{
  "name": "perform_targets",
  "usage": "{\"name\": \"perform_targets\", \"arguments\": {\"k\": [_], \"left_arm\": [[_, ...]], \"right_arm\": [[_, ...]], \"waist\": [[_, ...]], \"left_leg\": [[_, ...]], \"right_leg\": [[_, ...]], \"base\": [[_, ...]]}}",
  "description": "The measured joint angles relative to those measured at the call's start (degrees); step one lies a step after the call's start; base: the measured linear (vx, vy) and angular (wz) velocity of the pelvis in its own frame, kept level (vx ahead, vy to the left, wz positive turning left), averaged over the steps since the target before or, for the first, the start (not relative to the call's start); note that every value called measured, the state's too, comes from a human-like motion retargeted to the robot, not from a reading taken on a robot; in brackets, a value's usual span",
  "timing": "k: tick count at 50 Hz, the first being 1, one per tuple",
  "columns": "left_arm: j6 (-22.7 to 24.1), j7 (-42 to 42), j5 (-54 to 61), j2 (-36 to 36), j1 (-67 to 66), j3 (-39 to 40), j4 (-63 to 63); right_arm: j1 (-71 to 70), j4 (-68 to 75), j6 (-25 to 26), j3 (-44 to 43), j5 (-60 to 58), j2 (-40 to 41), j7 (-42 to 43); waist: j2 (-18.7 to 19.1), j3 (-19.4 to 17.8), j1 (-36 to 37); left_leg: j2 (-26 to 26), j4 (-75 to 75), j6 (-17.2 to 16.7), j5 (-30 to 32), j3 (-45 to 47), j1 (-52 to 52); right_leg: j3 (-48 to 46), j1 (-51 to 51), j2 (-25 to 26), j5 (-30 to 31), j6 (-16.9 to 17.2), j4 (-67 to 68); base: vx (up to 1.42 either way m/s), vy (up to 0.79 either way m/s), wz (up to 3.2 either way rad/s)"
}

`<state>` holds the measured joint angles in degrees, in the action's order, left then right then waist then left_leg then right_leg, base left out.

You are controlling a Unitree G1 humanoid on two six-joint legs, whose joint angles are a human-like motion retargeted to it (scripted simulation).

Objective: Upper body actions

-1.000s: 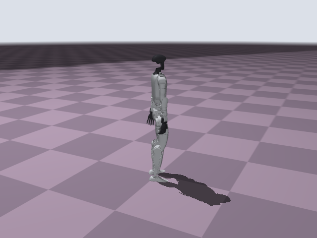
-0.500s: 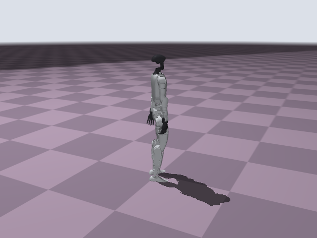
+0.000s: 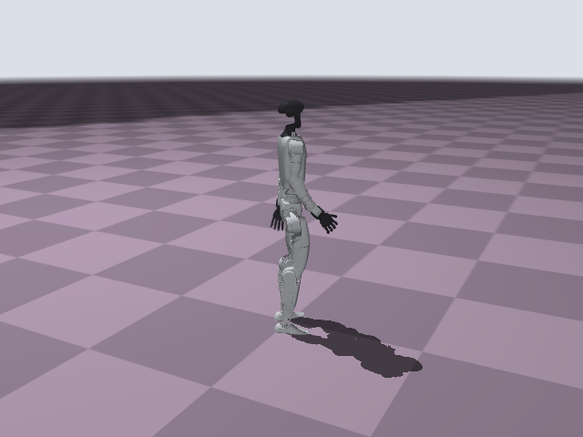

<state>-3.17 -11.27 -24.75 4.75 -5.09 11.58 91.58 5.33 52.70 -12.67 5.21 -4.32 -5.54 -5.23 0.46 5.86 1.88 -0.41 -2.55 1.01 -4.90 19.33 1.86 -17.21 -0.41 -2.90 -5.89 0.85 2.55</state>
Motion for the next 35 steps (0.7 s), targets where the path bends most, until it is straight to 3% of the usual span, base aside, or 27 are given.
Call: {"name": "perform_targets", "arguments": {"k": [5, 10, 15, 18, 25, 28, 35], "left_arm": [[0.0, 0.0, -0.2, -0.2, -0.4, 0.2, 0.0], [0.0, -0.1, -0.7, -0.1, -0.7, -0.1, 0.0], [-0.1, -0.1, -1.2, 0.3, -1.1, -0.1, 0.0], [-0.4, 0.1, -0.9, 0.3, -0.9, 0.1, 0.3], [-0.1, 0.1, -1.1, 0.5, -0.1, 0.7, 0.3], [-0.2, -0.2, -1.0, 1.0, 0.3, 0.4, 0.5], [-0.3, -0.6, -0.5, 2.0, 1.4, 0.3, 0.3]], "right_arm": [[-1.8, -23.8, 0.3, -0.2, 16.0, 2.2, 7.2], [-8.8, -46.9, -1.9, 0.1, 30.6, -1.0, 12.2], [-19.1, -65.1, -2.9, -3.6, 29.2, -9.4, 10.5], [-26.8, -70.2, -3.4, -7.2, 22.6, -14.3, 15.8], [-49.6, -65.8, -7.5, -12.6, 4.7, -23.4, 41.3], [-59.3, -56.3, -4.4, -12.2, 6.7, -25.3, 36.9], [-69.7, -37.7, -1.8, -10.5, 28.5, -32.0, 20.8]], "waist": [[0.2, 0.7, -0.6], [0.3, 1.8, -0.2], [-0.2, 3.5, -1.5], [-0.5, 4.2, -1.2], [-1.1, 4.8, -1.1], [-1.2, 5.3, -0.7], [-2.2, 5.7, 0.7]], "left_leg": [[0.1, 0.1, 0.0, -0.1, 0.3, 0.1], [0.3, 0.1, 0.0, -0.2, 0.8, 0.5], [0.1, 0.1, -0.2, -0.5, -0.9, 0.9], [0.0, 0.1, -0.2, -0.5, -1.1, 1.0], [0.2, -0.1, -0.3, -0.6, -1.6, 1.6], [0.4, -0.3, -0.3, -0.6, -1.5, 2.1], [0.9, -0.6, -0.3, -0.4, -2.1, 3.2]], "right_leg": [[0.2, -0.4, 0.2, 0.0, 0.0, 0.0], [0.6, -1.0, 0.3, 0.1, 0.0, 0.1], [-1.0, -1.3, -0.1, -0.2, 0.2, 0.0], [-1.2, -1.4, -0.2, -0.3, 0.3, 0.1], [-1.6, -1.6, -0.2, -0.4, 0.4, 0.1], [-1.6, -2.0, -0.1, -0.4, 0.5, 0.0], [-2.0, -2.1, 0.2, -0.5, 0.6, -0.2]], "base": [[0.0, 0.0, 0.0], [0.0, 0.0, 0.0], [0.02, 0.0, 0.25], [0.0, 0.0, 0.0], [0.0, 0.0, 0.0], [-0.01, -0.04, -0.01], [-0.01, -0.07, 0.05]]}}
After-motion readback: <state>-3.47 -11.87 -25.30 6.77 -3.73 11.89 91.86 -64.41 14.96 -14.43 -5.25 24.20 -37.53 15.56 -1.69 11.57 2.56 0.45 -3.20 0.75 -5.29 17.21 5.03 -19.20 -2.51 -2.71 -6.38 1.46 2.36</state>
